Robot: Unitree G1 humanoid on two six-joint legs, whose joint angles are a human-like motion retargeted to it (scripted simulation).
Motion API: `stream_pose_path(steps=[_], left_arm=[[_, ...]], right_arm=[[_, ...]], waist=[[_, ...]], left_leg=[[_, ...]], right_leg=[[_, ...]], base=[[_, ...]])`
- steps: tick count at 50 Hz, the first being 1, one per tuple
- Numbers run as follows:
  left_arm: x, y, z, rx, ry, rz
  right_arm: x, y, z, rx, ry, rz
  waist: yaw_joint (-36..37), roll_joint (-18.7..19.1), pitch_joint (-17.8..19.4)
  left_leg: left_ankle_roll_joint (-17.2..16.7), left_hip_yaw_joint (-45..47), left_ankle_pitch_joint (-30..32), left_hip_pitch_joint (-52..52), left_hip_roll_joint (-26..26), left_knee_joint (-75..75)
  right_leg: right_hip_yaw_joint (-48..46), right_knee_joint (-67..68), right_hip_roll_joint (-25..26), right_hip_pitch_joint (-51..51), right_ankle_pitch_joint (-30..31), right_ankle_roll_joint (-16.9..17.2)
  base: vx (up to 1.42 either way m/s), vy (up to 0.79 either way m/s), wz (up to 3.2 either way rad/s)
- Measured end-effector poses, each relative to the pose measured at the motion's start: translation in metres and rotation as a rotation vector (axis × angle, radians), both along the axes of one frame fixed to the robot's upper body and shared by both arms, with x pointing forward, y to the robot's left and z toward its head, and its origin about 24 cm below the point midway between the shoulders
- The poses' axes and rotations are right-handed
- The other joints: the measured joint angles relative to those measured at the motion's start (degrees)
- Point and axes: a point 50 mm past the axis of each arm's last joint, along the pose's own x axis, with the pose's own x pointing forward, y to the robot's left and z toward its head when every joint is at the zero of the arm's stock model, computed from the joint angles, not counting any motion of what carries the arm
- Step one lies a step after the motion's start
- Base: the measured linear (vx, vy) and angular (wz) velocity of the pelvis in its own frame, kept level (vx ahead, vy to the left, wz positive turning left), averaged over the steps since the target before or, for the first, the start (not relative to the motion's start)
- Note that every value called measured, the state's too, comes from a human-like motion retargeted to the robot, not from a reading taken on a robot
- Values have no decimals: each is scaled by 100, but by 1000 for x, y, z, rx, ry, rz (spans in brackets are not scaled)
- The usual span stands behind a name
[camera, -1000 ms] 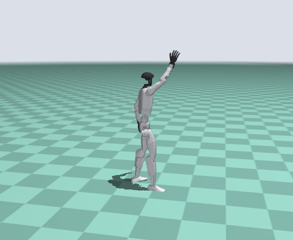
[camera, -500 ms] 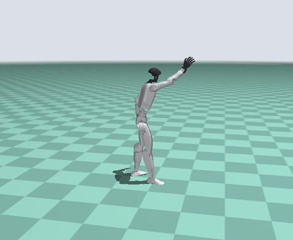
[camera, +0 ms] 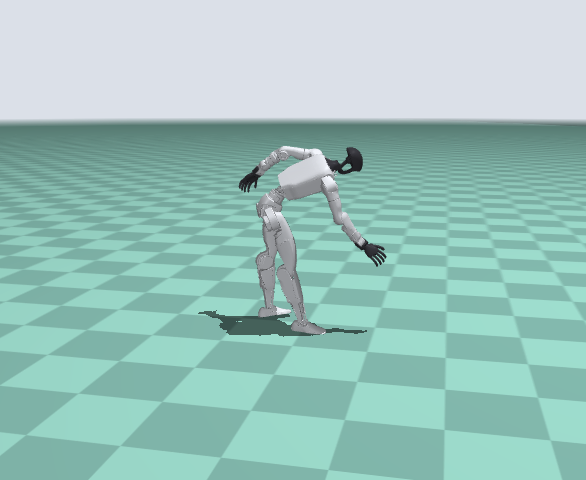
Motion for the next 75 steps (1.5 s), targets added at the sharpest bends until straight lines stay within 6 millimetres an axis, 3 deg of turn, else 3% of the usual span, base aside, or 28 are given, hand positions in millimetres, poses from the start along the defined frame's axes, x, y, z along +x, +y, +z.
stream_pose_path(steps=[5, 16, 18, 20, 25, 33, 35, 43, 52, 60, 68, 75], left_arm=[[-13, -3, -1, -35, 33, 30], [-10, -18, -2, -118, 24, 65], [-7, -18, -1, -133, 8, 59], [-5, -19, -1, -146, -14, 25], [-7, -16, 0, -151, -19, 52], [-12, -14, -3, -139, 20, -1], [-16, -12, -5, -107, 58, 64], [16, -2, -7, -19, -13, 107], [30, 45, 0, 95, -45, 305], [55, 85, 22, 269, -97, 322], [87, 73, 32, 196, -247, 319], [100, 56, 33, 124, -294, 255]], right_arm=[[-1, -3, 1, 12, -9, 5], [-12, 1, 68, -41, -76, -28], [-17, -2, 81, -59, -77, -51], [-23, -6, 92, -58, -89, -59], [-31, -18, 97, -20, -107, -89], [-23, -11, 83, -56, -99, -25], [-20, -10, 72, -86, -65, -55], [-33, -1, 102, -122, -207, -44], [-52, 1, 130, -97, -366, 46], [-72, 4, 160, -42, -483, 177], [-89, 31, 198, -157, -506, 302], [-103, 58, 227, -232, -550, 339]], waist=[[-24, 453, 0], [-2, 876, 0], [28, 903, 0], [92, 952, 0], [151, 1102, 0], [-58, 1021, 0], [-157, 925, 0], [-184, 511, -68], [65, -419, -939], [-66, -1310, -1819], [-325, -1704, -2465], [-429, -1895, -2752]], left_leg=[[37, -312, 158, -988, 29, 0], [585, -313, 524, -3062, -285, 0], [652, -166, 425, -3478, -319, 313], [636, 12, -52, -4203, -198, 1414], [628, 126, -212, -4369, -168, 1832], [398, 216, -207, -3044, -208, 1368], [440, 56, 337, -1831, -425, 0], [284, 80, -128, 182, -287, 0], [85, 60, -728, 2213, 41, 0], [8, -67, -1065, 3368, 271, 0], [85, -242, -1491, 3881, 286, 418], [88, -210, -1583, 4198, 206, 415]], right_leg=[[-129, 0, -123, -832, 60, 0], [74, 284, -488, -3079, 421, 0], [144, 543, -590, -3502, 374, 0], [162, 904, -650, -3894, 268, 0], [196, 816, -619, -3880, 380, 0], [186, 536, -521, -2725, 432, 0], [287, 15, -451, -1952, 643, 0], [235, 113, -360, 34, 248, 0], [145, 292, -116, 2052, -489, 0], [98, 672, -40, 3169, -1126, 0], [49, 977, -211, 3871, -1431, 0], [129, 1116, -332, 4112, -1589, 0]], base=[[1, -7, 85], [-7, 7, 75], [-10, 10, 63], [-14, 9, 31], [-6, 8, -25], [-2, 5, -84], [11, 8, -99], [10, 6, -72], [22, 5, -34], [24, 9, 1], [18, 13, 17], [11, 8, -4]])
